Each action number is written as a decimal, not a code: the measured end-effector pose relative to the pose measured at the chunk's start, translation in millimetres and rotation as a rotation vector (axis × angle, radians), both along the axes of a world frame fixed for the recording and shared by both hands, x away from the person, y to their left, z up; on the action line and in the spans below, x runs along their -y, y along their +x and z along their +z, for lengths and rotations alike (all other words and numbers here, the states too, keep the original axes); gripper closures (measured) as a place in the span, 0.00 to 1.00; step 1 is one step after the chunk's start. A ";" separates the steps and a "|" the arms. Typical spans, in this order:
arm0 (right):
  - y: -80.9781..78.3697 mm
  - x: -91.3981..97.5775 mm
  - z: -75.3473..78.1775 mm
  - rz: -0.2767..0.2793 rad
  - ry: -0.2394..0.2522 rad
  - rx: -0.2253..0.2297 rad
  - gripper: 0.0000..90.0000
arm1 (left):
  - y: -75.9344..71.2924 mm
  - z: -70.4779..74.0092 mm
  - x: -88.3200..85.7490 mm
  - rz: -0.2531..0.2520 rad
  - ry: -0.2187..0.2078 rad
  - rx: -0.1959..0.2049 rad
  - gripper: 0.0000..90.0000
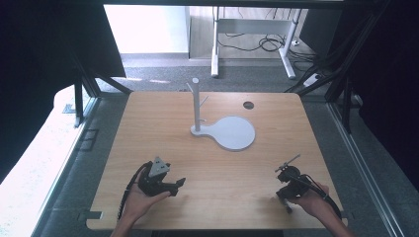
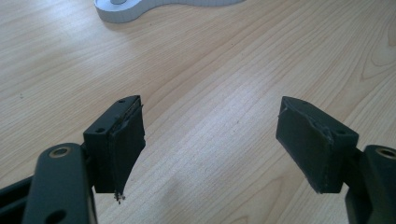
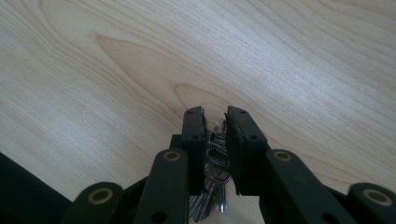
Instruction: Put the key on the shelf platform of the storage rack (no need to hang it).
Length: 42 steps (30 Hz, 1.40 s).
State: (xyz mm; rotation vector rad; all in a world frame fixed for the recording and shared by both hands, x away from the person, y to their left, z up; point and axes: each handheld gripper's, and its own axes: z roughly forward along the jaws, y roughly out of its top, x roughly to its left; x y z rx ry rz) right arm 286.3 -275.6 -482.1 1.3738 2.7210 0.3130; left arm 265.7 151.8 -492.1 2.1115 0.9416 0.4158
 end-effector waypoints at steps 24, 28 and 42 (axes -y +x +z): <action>6.2 -11.6 -10.1 0.027 -0.068 -0.042 0.98 | 0.1 -2.2 1.8 0.005 0.022 0.009 0.26; 5.6 -11.6 -10.0 0.031 -0.070 -0.049 0.98 | 0.7 -3.0 1.2 0.006 0.021 0.008 0.26; 2.6 -5.9 -4.4 0.051 -0.072 -0.067 1.00 | 1.9 -4.2 -0.5 0.008 0.018 0.001 0.26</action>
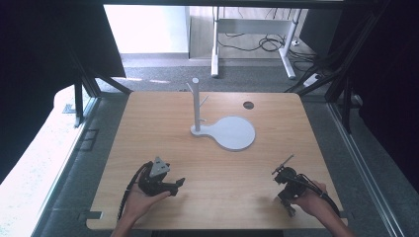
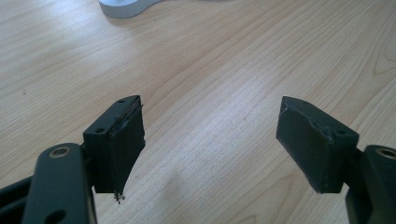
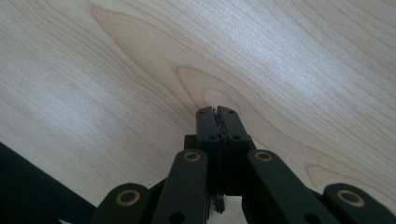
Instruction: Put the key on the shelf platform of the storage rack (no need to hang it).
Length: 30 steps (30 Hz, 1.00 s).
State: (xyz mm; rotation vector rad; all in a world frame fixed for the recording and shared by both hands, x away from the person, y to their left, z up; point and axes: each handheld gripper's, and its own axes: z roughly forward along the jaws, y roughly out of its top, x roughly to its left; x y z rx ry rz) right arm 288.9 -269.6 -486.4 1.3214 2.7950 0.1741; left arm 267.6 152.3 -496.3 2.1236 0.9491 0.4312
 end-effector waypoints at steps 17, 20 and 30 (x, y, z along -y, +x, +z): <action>-1.1 12.4 26.8 -0.019 0.038 0.065 1.00 | 0.3 0.3 -1.0 -0.002 -0.023 -0.008 0.26; -1.2 13.0 32.5 -0.024 0.038 0.083 1.00 | 0.4 0.8 -1.8 -0.001 -0.024 -0.007 0.26; 1.8 10.0 49.7 -0.012 0.044 0.123 1.00 | 1.4 0.1 -3.3 0.002 -0.026 -0.013 0.26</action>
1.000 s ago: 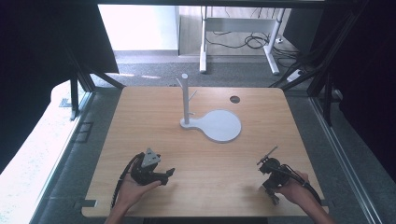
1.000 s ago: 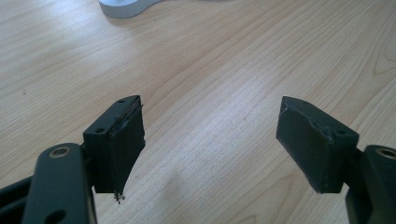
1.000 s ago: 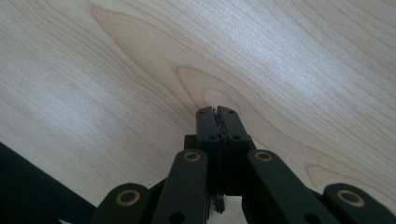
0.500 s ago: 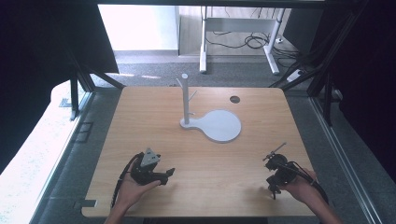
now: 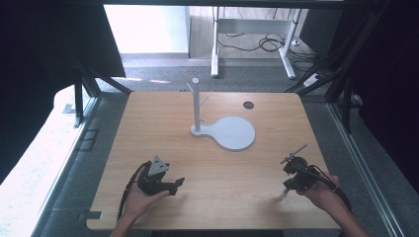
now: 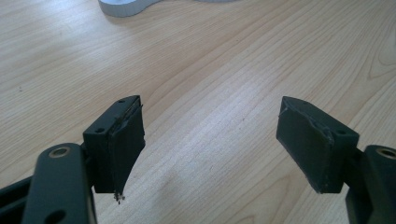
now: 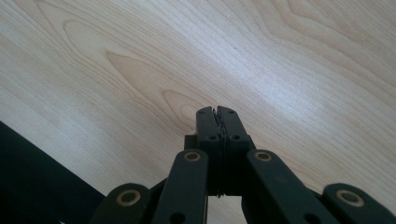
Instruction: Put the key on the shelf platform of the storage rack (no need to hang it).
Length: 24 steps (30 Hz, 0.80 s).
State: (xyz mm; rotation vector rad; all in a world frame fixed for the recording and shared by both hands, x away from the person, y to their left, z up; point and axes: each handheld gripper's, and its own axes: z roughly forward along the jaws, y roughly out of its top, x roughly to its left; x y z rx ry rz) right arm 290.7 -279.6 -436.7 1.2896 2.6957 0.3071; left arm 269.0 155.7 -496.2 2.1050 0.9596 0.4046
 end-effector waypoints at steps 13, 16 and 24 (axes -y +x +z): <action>10.7 -5.9 10.1 0.013 0.030 0.011 1.00 | 0.9 -1.1 -0.5 0.001 -0.002 -0.007 0.26; 14.6 -7.0 10.7 0.015 0.044 0.002 1.00 | 0.7 -0.6 -1.2 0.004 -0.008 -0.005 0.26; 24.4 -10.9 15.7 0.018 0.041 0.010 1.00 | 0.9 -0.6 -1.6 0.007 -0.015 -0.006 0.26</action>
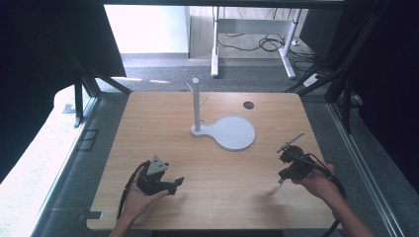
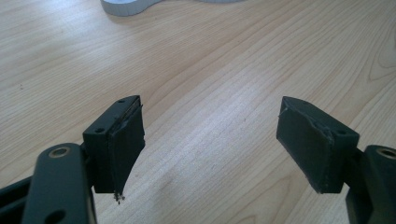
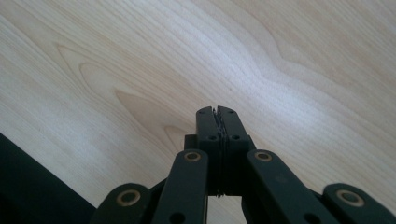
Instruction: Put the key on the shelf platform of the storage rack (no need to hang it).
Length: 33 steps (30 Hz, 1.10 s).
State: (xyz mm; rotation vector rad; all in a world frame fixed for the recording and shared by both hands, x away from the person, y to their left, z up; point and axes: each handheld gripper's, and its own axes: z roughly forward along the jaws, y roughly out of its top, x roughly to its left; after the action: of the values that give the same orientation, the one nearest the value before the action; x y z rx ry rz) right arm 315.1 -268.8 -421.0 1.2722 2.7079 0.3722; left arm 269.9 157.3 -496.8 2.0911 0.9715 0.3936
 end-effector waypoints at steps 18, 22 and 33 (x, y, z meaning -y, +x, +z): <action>33.3 -22.1 2.4 0.041 0.012 -0.003 1.00 | 0.6 1.4 -3.8 0.005 -0.010 -0.003 0.26; 38.2 -23.5 2.7 0.038 0.019 -0.004 1.00 | 0.8 1.3 -4.2 0.004 -0.010 -0.004 0.26; 55.1 -27.3 7.4 0.025 0.037 0.006 1.00 | 1.3 2.4 -7.4 0.010 -0.021 -0.003 0.26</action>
State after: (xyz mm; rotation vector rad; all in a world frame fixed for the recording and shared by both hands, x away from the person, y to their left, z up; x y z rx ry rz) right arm 370.3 -241.4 -413.6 1.2451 2.7264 0.4299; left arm 271.2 164.7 -494.4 2.0697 0.9848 0.3838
